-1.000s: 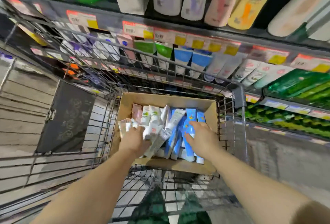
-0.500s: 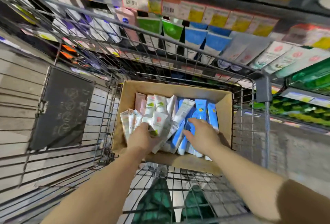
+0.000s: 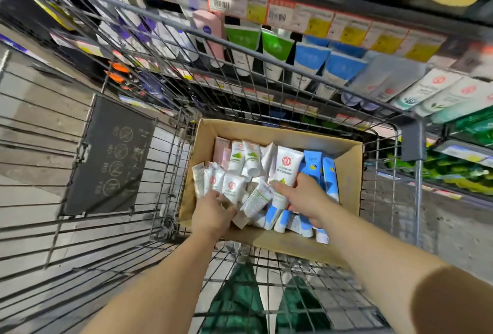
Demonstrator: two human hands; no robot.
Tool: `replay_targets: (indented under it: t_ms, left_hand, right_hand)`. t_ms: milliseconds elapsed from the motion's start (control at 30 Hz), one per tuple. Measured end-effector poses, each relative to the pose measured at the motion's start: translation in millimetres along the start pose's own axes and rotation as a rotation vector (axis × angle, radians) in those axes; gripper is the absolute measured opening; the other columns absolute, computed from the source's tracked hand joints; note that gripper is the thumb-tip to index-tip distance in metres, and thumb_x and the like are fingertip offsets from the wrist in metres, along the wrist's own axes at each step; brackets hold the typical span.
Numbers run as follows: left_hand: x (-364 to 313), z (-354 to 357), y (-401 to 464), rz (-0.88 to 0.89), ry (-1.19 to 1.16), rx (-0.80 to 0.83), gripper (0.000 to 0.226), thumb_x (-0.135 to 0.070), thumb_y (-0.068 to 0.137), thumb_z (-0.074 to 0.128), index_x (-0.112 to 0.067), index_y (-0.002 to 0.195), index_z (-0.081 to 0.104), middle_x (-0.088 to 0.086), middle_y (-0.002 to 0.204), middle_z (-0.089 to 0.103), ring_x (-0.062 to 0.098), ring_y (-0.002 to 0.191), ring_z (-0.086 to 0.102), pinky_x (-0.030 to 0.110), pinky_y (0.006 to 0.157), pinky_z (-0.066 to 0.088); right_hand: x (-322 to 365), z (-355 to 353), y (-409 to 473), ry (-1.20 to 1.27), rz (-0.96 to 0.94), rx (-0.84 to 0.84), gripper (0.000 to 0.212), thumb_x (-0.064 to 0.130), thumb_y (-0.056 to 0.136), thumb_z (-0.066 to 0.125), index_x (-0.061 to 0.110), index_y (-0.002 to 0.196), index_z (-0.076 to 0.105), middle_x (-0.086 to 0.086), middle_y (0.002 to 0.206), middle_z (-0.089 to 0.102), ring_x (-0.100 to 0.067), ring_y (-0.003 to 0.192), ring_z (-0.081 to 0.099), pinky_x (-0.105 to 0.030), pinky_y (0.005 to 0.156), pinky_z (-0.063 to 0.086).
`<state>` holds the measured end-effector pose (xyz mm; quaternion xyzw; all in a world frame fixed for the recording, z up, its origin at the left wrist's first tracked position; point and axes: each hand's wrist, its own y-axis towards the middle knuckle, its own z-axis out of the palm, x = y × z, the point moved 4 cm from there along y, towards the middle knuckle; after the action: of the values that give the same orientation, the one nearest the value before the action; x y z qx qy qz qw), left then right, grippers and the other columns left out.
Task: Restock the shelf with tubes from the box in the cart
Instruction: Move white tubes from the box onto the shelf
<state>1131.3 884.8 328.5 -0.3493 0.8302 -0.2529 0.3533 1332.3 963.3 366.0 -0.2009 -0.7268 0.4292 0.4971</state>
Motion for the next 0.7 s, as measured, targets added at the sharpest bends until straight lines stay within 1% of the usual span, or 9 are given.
replay_targets:
  t_ms: [67,133,167,267,400,500,600,667,700]
  left_hand:
    - [6.7,8.3,1.6,-0.033,0.073,-0.035,0.023,-0.033,0.078,0.074,-0.023,0.090,0.057,-0.003,0.090,0.067,0.017,0.079,0.061,0.033,0.067,0.053]
    - [7.1,12.7,4.8,-0.047,0.181,-0.060,0.022,-0.038,0.080,0.069,-0.023,0.092,0.059,-0.002,0.090,0.064,0.018,0.078,0.059,0.030,0.063,0.047]
    - [6.7,14.6,7.2,-0.057,0.228,-0.057,0.024,-0.041,0.081,0.067,-0.022,0.094,0.060,-0.001,0.092,0.063,0.020,0.080,0.059,0.030,0.063,0.046]
    - [7.1,20.8,13.6,-0.063,0.302,-0.018,0.030,-0.043,0.080,0.067,-0.019,0.096,0.063,0.003,0.097,0.061,0.024,0.086,0.061,0.032,0.066,0.051]
    - [6.2,20.6,12.5,-0.030,0.317,-0.017,0.036,-0.044,0.076,0.070,-0.017,0.097,0.059,0.004,0.099,0.057,0.026,0.091,0.060,0.035,0.073,0.053]
    - [4.6,15.8,10.2,-0.044,0.222,0.035,0.033,-0.039,0.077,0.071,-0.018,0.096,0.054,0.002,0.093,0.060,0.024,0.087,0.060,0.035,0.073,0.052]
    - [-7.0,3.1,5.3,-0.056,-0.046,0.120,0.032,-0.033,0.080,0.075,-0.016,0.102,0.059,0.000,0.092,0.067,0.018,0.084,0.063,0.033,0.074,0.054]
    - [-28.3,-11.0,-1.7,-0.005,-0.251,0.195,0.031,-0.025,0.083,0.075,-0.012,0.107,0.060,0.001,0.096,0.069,0.014,0.083,0.065,0.025,0.065,0.052]
    - [-42.3,-18.9,-6.4,0.041,-0.310,0.235,0.030,-0.022,0.084,0.074,-0.010,0.108,0.061,0.004,0.099,0.070,0.015,0.085,0.065,0.022,0.063,0.050]
  right_hand:
    - [-8.2,-3.3,-1.6,0.003,0.013,-0.006,0.032,0.035,0.090,0.065,0.018,0.116,0.058,0.003,0.112,0.066,-0.009,0.089,0.060,-0.026,0.064,0.047]
    - [-16.0,-3.7,-3.5,0.019,0.014,-0.009,0.026,0.035,0.090,0.065,0.021,0.111,0.058,0.005,0.111,0.066,-0.009,0.093,0.061,-0.024,0.063,0.047]
    - [-20.1,-3.8,-3.9,0.025,0.013,-0.015,0.023,0.034,0.091,0.065,0.022,0.110,0.058,0.004,0.113,0.066,-0.011,0.095,0.062,-0.024,0.062,0.047]
    - [-28.0,-4.6,-5.8,0.014,0.019,-0.049,0.023,0.031,0.091,0.064,0.021,0.111,0.058,0.001,0.115,0.066,-0.014,0.097,0.063,-0.025,0.065,0.049]
    - [-34.3,-4.5,-7.1,0.019,0.023,-0.059,0.028,0.029,0.091,0.064,0.018,0.116,0.058,-0.001,0.117,0.066,-0.016,0.100,0.064,-0.030,0.074,0.052]
    - [-33.1,-4.5,-12.8,0.035,0.016,-0.063,0.031,0.028,0.091,0.065,0.016,0.119,0.057,-0.002,0.120,0.065,-0.018,0.103,0.063,-0.032,0.078,0.053]
    - [-26.4,-5.8,-24.9,0.043,0.009,-0.052,0.030,0.026,0.092,0.064,0.018,0.120,0.055,0.000,0.119,0.063,-0.019,0.105,0.062,-0.036,0.081,0.054]
    - [-18.9,-8.9,-36.2,0.039,-0.003,-0.057,0.030,0.028,0.092,0.064,0.019,0.118,0.052,0.000,0.118,0.062,-0.021,0.104,0.062,-0.041,0.083,0.056]
    - [-14.2,-11.7,-42.5,0.044,-0.009,-0.071,0.033,0.029,0.091,0.064,0.019,0.120,0.052,0.000,0.118,0.062,-0.022,0.105,0.062,-0.045,0.086,0.056]
